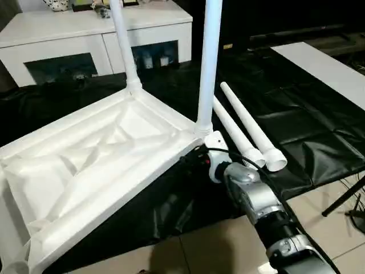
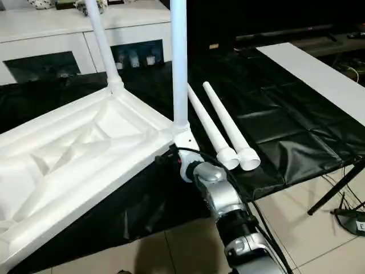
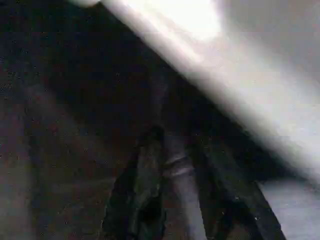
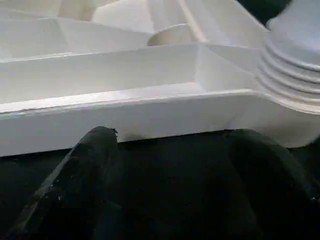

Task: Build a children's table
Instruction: Rotate table base

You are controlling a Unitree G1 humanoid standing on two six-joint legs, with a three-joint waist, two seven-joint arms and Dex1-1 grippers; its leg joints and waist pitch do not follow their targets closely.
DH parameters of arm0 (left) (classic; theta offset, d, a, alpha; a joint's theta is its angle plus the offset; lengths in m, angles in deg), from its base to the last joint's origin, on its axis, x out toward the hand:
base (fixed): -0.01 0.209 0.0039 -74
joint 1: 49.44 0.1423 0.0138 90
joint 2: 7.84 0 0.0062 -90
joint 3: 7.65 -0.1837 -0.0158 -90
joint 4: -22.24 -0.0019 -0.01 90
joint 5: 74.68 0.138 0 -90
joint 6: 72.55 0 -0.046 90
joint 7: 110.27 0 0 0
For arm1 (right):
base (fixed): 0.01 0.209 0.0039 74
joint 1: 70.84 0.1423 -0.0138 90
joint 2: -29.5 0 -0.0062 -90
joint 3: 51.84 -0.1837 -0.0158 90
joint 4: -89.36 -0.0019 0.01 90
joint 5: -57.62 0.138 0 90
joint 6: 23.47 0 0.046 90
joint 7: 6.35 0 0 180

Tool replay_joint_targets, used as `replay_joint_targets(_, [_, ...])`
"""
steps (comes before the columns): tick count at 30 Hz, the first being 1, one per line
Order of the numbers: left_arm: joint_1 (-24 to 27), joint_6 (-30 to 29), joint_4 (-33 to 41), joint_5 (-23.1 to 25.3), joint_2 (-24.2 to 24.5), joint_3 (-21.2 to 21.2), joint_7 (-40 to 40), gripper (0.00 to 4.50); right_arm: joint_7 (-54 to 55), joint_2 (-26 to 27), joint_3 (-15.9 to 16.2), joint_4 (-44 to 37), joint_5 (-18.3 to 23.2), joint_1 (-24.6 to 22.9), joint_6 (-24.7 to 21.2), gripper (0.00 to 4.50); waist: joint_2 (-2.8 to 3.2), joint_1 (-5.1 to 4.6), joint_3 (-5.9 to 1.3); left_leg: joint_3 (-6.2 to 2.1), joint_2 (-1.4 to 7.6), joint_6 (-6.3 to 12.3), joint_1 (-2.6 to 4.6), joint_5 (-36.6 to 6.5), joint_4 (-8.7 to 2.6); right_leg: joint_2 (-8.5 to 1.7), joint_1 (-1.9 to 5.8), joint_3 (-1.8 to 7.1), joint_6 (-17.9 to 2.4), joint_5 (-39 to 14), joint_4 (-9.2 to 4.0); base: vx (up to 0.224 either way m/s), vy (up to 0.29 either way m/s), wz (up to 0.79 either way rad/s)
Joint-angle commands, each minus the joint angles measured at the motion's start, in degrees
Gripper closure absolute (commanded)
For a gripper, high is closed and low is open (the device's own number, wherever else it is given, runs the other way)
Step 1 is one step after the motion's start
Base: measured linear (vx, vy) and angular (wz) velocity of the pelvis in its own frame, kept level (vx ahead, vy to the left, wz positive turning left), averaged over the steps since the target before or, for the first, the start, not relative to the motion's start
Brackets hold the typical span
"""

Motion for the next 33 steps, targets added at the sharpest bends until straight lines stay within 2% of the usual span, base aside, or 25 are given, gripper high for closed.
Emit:
replay_joint_targets(1, [0.8,-0.5,2.7,-2.0,0.1,0.3,-3.8,3.4,-0.5,0.3,0.5,1.2,-0.8,1.6,0.7,0.66,1.43,-0.36,-2.73,-1.26,1.66,-5.04,2.3,-32.4,-5.74,-2.31,0.77,1.68,-10.2,-20.5,-4.16,0.0,0.0,0.0])
replay_joint_targets(2, [1.2,-0.5,3.5,-2.2,0.2,0.2,-4.5,3.4,-0.6,0.4,0.5,1.7,-0.8,1.8,0.9,0.66,1.5,-0.27,-2.72,-1.28,1.65,-4.97,2.4,-32.7,-5.79,-2.36,0.79,1.67,-9.8,-21.3,-4.23,0.0,0.0,0.0])
replay_joint_targets(3, [1.4,0.0,3.9,-2.5,0.2,0.2,-5.2,3.4,-0.7,0.5,0.5,2.3,-0.9,2.1,1.1,0.66,1.55,-0.21,-2.7,-1.17,1.58,-4.91,2.75,-33.1,-5.69,-2.27,0.45,1.77,-9.6,-21.9,-4.38,0.0,0.0,0.0])
replay_joint_targets(5, [2.0,-0.4,5.7,-3.7,0.1,0.4,-7.5,3.4,-1.0,0.8,0.6,3.9,-0.9,2.8,1.6,0.66,1.42,-0.18,-2.73,-1.18,1.56,-4.87,2.79,-33.1,-5.65,-2.3,0.46,1.82,-9.7,-22.2,-4.44,0.0,0.0,0.0])
replay_joint_targets(7, [3.4,-4.1,9.6,-6.5,0.5,0.1,-11.9,3.22,-1.5,1.3,0.9,5.9,-1.0,3.7,2.4,0.66,1.5,-0.02,-2.74,-1.11,1.69,-5.08,2.92,-33.1,-5.65,-2.35,0.36,1.92,-10.0,-21.9,-4.38,0.0,0.0,0.0])
replay_joint_targets(8, [3.4,-4.2,9.7,-6.6,0.5,0.1,-12.0,3.12,-1.5,1.3,0.9,6.0,-1.1,3.7,2.4,0.66,1.57,-0.08,-2.62,-1.22,1.66,-5.13,2.61,-33.2,-5.78,-2.28,0.58,1.8,-10.3,-21.9,-4.22,0.0,0.0,0.0])
replay_joint_targets(9, [4.9,-5.9,12.0,-7.6,1.1,-0.8,-14.3,3.04,-1.8,1.6,1.1,6.8,-1.2,4.1,2.7,0.66,1.39,-0.03,-2.66,-1.08,1.63,-5.07,2.87,-33.5,-5.73,-2.14,0.39,1.82,-10.1,-22.0,-4.38,0.0,0.0,0.0])
replay_joint_targets(12, [7.6,-6.6,16.5,-9.5,1.0,-1.5,-17.6,2.72,-1.9,2.2,1.1,8.8,-1.1,5.1,3.6,0.66,1.34,-0.34,-2.54,-1.31,1.64,-4.76,2.39,-33.7,-5.92,-2.34,0.83,1.73,-10.0,-23.1,-4.35,0.0,0.0,0.0])
replay_joint_targets(15, [9.3,-6.7,19.3,-10.9,0.9,-1.8,-19.8,2.54,-2.0,2.6,1.3,10.1,-1.3,5.8,4.4,0.66,1.16,-0.4,-2.45,-1.17,1.56,-4.24,2.55,-33.6,-5.77,-2.34,0.65,1.86,-9.9,-24.4,-4.55,0.0,0.0,0.0])
replay_joint_targets(16, [10.5,-6.6,21.3,-11.5,1.0,-2.1,-21.0,2.35,-2.4,3.0,1.3,10.9,-1.3,6.2,4.9,0.66,1.05,-0.44,-2.37,-1.13,1.51,-4.11,2.72,-34.0,-5.78,-2.2,0.52,1.85,-9.4,-25.5,-4.71,0.0,0.0,0.0])
replay_joint_targets(17, [11.3,-7.2,23.2,-11.9,0.9,-2.2,-21.6,2.35,-2.8,3.2,1.3,11.5,-1.3,6.5,5.3,0.66,0.6,-0.52,-2.46,-1.21,1.57,-3.97,2.53,-33.6,-5.77,-2.37,0.76,1.87,-9.4,-25.5,-4.64,0.0,0.0,0.0])
replay_joint_targets(18, [12.7,-5.8,26.5,-13.1,0.5,-2.4,-23.3,2.23,-3.6,3.5,1.4,12.3,-1.5,6.9,6.0,0.66,0.75,-0.63,-2.3,-1.38,1.68,-3.9,2.25,-33.7,-5.95,-2.51,0.93,1.79,-9.3,-26.6,-4.63,0.0,0.0,0.0])
replay_joint_targets(20, [13.3,-5.7,28.5,-14.1,0.1,-2.1,-24.0,2.16,-4.0,3.6,1.4,12.7,-1.6,7.1,6.4,0.66,0.72,-0.57,-2.31,-1.23,1.61,-3.72,2.62,-34.0,-5.82,-2.31,0.58,1.87,-9.1,-27.6,-4.83,0.0,0.0,0.0])
replay_joint_targets(21, [13.9,-6.3,30.4,-15.1,-0.3,-1.9,-24.5,1.98,-4.4,3.7,1.4,13.0,-1.6,7.3,6.8,0.66,0.58,-0.56,-2.31,-1.14,1.59,-3.67,2.68,-34.1,-5.77,-2.26,0.45,1.91,-9.1,-27.6,-4.83,0.0,0.0,0.0])
replay_joint_targets(22, [14.1,-6.7,31.4,-15.7,-0.6,-1.8,-24.8,1.98,-4.6,3.7,1.5,13.2,-1.6,7.4,7.0,0.66,0.73,-0.63,-2.26,-1.2,1.63,-3.7,2.62,-34.1,-5.85,-2.25,0.59,1.87,-9.1,-27.6,-4.8,0.0,0.0,0.0])
replay_joint_targets(23, [14.3,-7.3,32.7,-16.4,-1.1,-1.5,-25.0,1.98,-4.8,3.7,1.5,13.5,-1.6,7.6,7.3,0.66,0.61,-0.69,-2.28,-1.1,1.6,-3.75,2.74,-34.3,-5.81,-2.1,0.48,1.86,-9.1,-27.5,-4.81,0.0,0.0,0.0])
replay_joint_targets(26, [14.5,-8.1,36.5,-18.0,-2.4,-2.4,-25.4,1.66,-5.8,3.7,1.6,13.9,-1.5,7.9,8.1,0.66,0.51,-0.54,-2.24,-1.01,1.54,-3.65,2.88,-34.4,-5.77,-1.98,0.38,1.85,-9.0,-27.6,-4.93,0.0,0.0,0.0])
replay_joint_targets(27, [13.6,-8.7,39.2,-19.0,-4.0,-3.9,-25.4,1.66,-6.4,3.6,2.1,13.9,-1.9,8.0,8.8,0.66,0.44,-0.59,-2.25,-1.05,1.59,-3.75,2.84,-34.5,-5.83,-1.98,0.52,1.82,-8.8,-27.6,-4.86,0.0,0.0,0.0])
replay_joint_targets(32, [11.2,-9.3,41.6,-19.3,-7.1,-5.9,-24.3,1.26,-7.5,3.5,2.3,14.4,-2.2,8.0,9.9,0.66,0.22,-0.46,-2.2,-1.0,1.37,-3.78,2.99,-34.8,-5.66,-1.93,0.45,1.77,-7.9,-30.0,-5.19,0.0,0.0,0.0])
replay_joint_targets(33, [10.2,-9.1,42.3,-19.1,-8.2,-7.0,-24.0,1.17,-8.3,3.4,2.4,14.5,-2.4,7.9,10.5,0.66,0.41,-0.51,-2.14,-1.1,1.39,-3.91,2.92,-35.1,-5.71,-1.97,0.52,1.7,-7.5,-30.6,-5.21,0.0,0.0,0.0])
